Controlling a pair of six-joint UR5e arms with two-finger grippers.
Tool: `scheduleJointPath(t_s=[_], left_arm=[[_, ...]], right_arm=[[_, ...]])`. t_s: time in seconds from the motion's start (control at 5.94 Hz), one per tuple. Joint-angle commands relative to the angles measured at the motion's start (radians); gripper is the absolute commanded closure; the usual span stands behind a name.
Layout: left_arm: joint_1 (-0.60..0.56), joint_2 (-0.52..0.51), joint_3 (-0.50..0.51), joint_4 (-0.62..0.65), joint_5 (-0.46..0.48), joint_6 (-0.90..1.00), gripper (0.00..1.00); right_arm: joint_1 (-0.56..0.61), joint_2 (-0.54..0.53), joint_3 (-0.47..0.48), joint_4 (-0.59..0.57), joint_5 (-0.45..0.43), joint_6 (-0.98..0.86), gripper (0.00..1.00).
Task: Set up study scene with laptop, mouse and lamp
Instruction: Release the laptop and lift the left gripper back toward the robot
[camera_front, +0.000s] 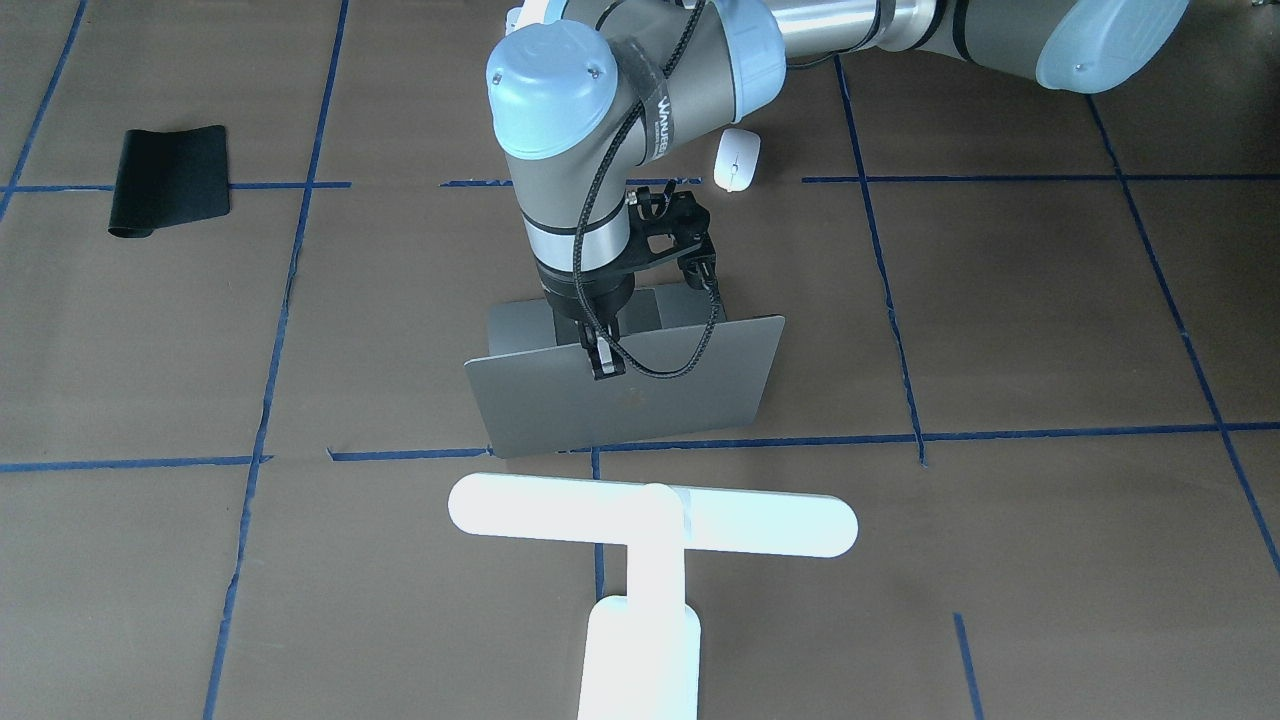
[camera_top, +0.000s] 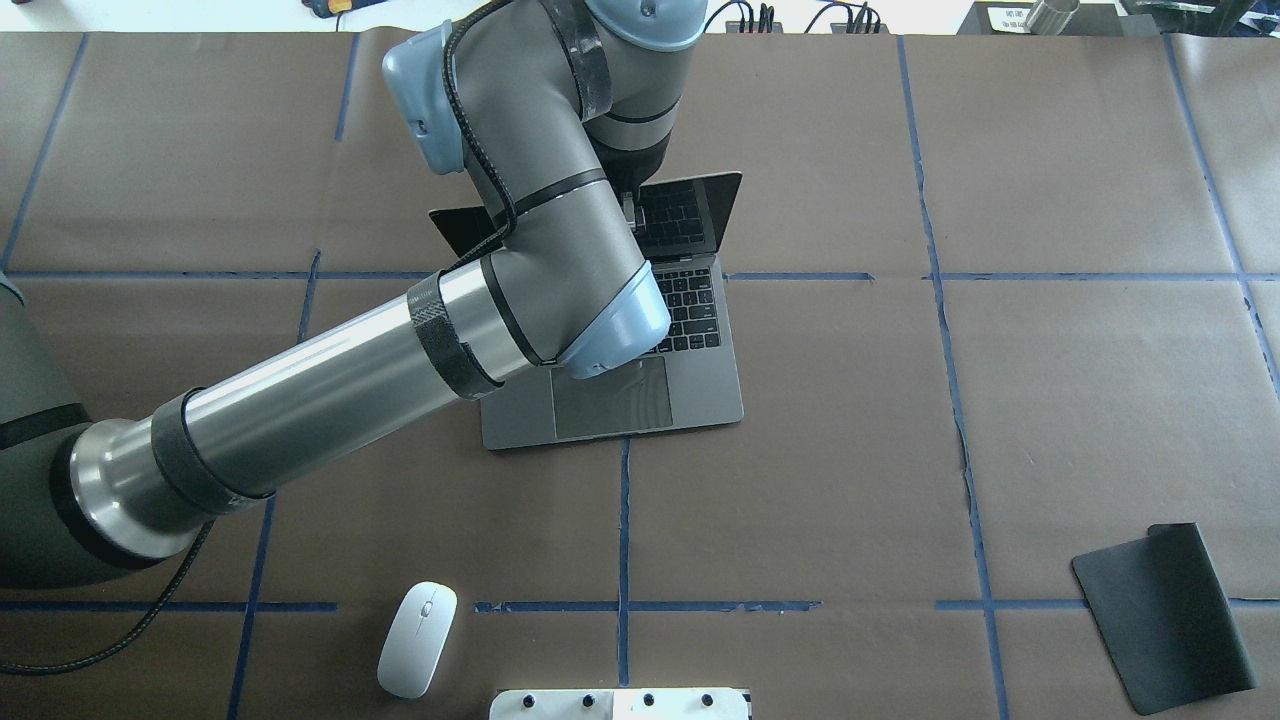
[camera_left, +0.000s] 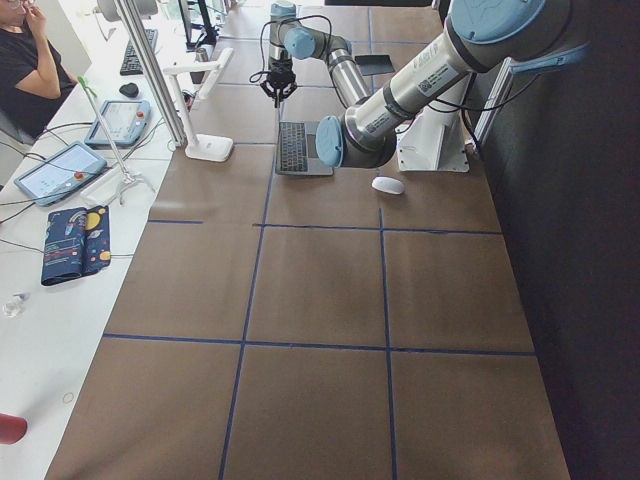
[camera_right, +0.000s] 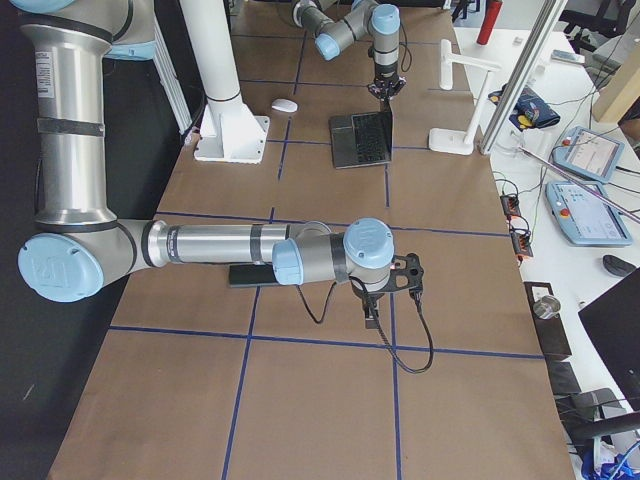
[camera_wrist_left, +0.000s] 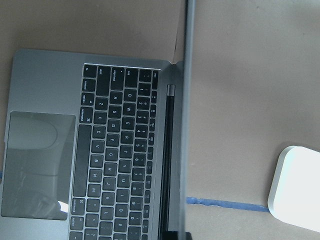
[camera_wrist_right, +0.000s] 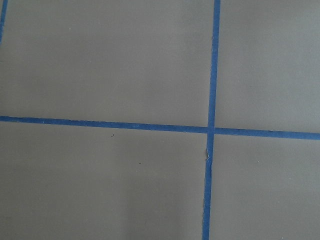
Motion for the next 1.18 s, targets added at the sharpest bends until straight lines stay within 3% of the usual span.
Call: scheduleJointPath(t_s=[0.0, 0.17, 0.34, 0.5, 0.67, 0.84, 1.01], left_arm=[[-0.001, -0.001, 0.006, -0.006, 0.009, 0.002, 1.00], [0.000, 0.001, 0.006, -0.024, 0.008, 0.005, 0.98], [0.000, 0.007, 0.004, -0.035, 0.008, 0.010, 0.44], [0.002, 0.013, 0.000, -0.038, 0.008, 0.043, 0.00], [-0.001, 0.016, -0.022, -0.034, 0.008, 0.048, 0.00], [-0.001, 0.060, -0.104, -0.009, 0.005, 0.106, 0.00], [-0.003, 0.147, -0.281, 0.050, 0.003, 0.171, 0.00]], right_arm=[[0.000, 0.001, 0.000, 0.000, 0.001, 0.000, 0.00], [0.000, 0.002, 0.001, 0.000, -0.001, 0.000, 0.00], [0.000, 0.002, 0.001, 0.000, -0.001, 0.000, 0.00], [0.000, 0.001, 0.000, 0.000, -0.001, 0.001, 0.00], [0.000, -0.001, 0.000, 0.000, 0.001, 0.001, 0.00], [0.000, 0.002, 0.003, 0.000, 0.001, 0.005, 0.00], [0.000, 0.014, 0.009, 0.001, -0.002, 0.053, 0.00]])
